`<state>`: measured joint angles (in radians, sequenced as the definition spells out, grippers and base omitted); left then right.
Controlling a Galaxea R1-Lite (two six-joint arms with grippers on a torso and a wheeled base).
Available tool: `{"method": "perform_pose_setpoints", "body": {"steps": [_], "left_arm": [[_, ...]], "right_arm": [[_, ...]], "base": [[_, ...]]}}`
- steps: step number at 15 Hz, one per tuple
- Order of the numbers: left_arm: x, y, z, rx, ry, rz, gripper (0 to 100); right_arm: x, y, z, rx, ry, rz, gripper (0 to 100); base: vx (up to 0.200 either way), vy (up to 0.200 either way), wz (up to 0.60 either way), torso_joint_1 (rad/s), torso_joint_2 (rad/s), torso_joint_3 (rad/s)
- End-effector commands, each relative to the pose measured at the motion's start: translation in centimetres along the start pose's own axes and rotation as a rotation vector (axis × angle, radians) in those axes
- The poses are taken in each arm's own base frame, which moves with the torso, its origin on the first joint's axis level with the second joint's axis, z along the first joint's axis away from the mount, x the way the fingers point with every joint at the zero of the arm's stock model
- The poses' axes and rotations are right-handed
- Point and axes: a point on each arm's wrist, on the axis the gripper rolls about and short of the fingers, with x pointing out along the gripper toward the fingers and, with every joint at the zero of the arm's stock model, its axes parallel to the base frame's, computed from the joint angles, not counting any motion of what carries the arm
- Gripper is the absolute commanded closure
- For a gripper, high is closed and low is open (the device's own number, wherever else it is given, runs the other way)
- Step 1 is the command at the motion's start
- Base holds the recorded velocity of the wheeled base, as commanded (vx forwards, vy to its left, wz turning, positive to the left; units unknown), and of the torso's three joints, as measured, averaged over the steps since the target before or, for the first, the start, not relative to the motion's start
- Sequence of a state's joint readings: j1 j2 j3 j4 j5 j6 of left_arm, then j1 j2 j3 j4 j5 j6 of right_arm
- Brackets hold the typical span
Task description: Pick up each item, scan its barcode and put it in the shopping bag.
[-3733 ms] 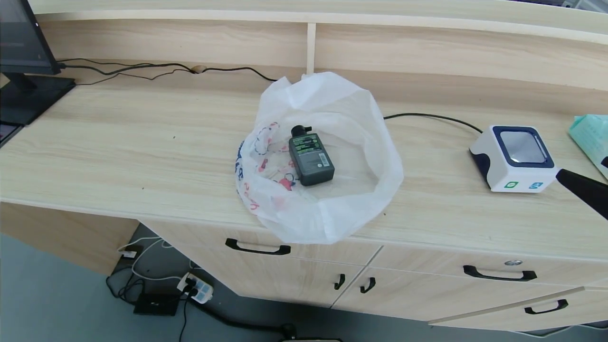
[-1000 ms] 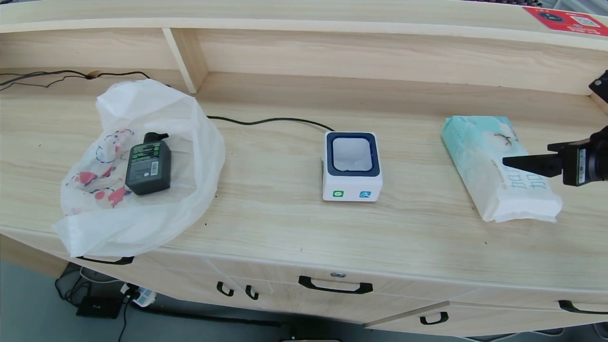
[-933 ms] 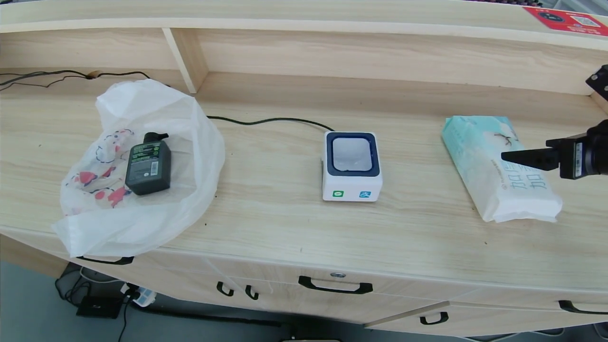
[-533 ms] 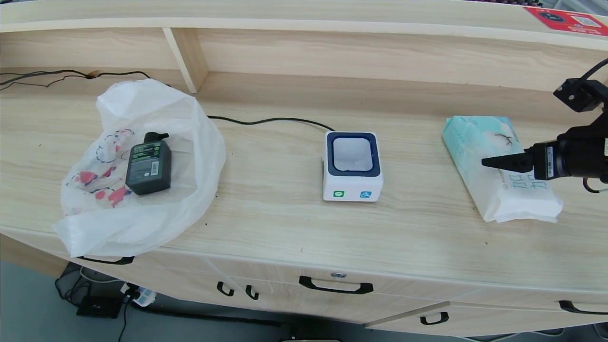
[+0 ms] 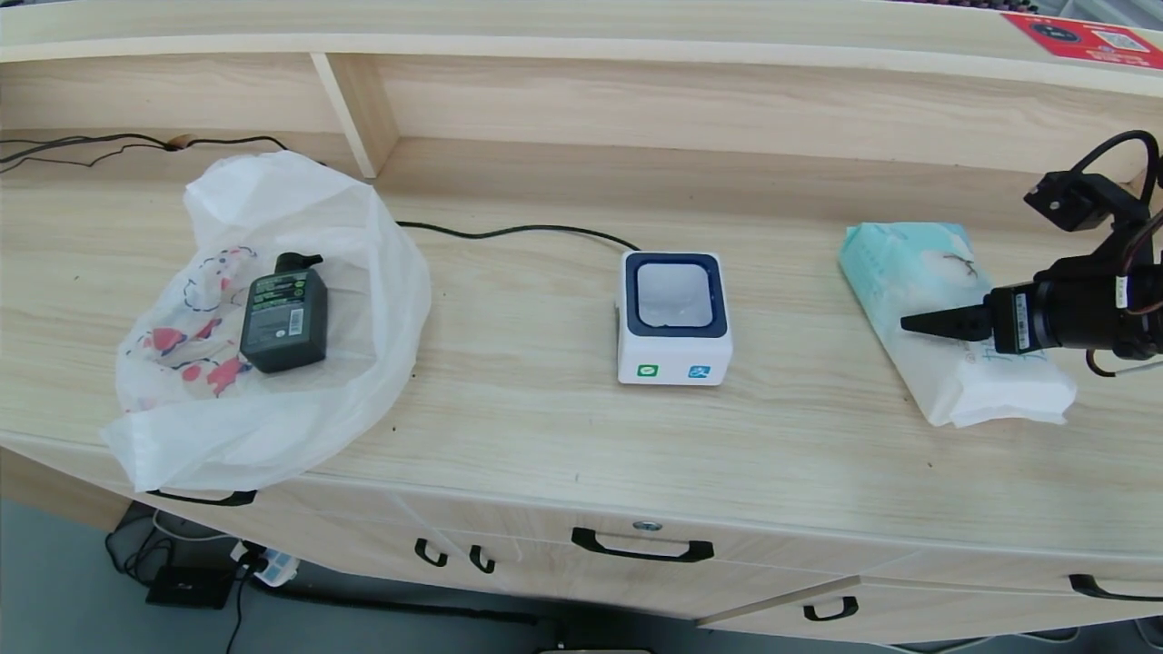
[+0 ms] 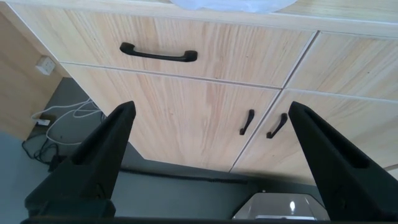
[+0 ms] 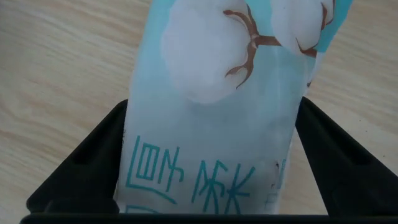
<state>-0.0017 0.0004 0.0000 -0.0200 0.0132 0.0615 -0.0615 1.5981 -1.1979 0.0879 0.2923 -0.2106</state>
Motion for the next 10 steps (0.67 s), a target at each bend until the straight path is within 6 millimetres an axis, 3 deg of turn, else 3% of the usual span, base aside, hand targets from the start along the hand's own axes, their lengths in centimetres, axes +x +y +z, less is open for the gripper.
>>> {"method": "perform_pose_setpoints", "body": {"steps": [1, 10], "left_arm": [[0.0, 0.0, 0.0, 0.0, -0.002, 0.001, 0], [0.0, 0.0, 0.0, 0.001, -0.002, 0.001, 0]], "right_arm": [[0.9, 0.0, -0.4, 0.001, 0.024, 0.009, 0], [3.0, -0.3, -1.1, 0.018, 0.072, 0.024, 0]], "base": [[0.0, 0.0, 0.0, 0.0, 0.0, 0.0], [0.0, 0.0, 0.0, 0.0, 0.0, 0.0]]}}
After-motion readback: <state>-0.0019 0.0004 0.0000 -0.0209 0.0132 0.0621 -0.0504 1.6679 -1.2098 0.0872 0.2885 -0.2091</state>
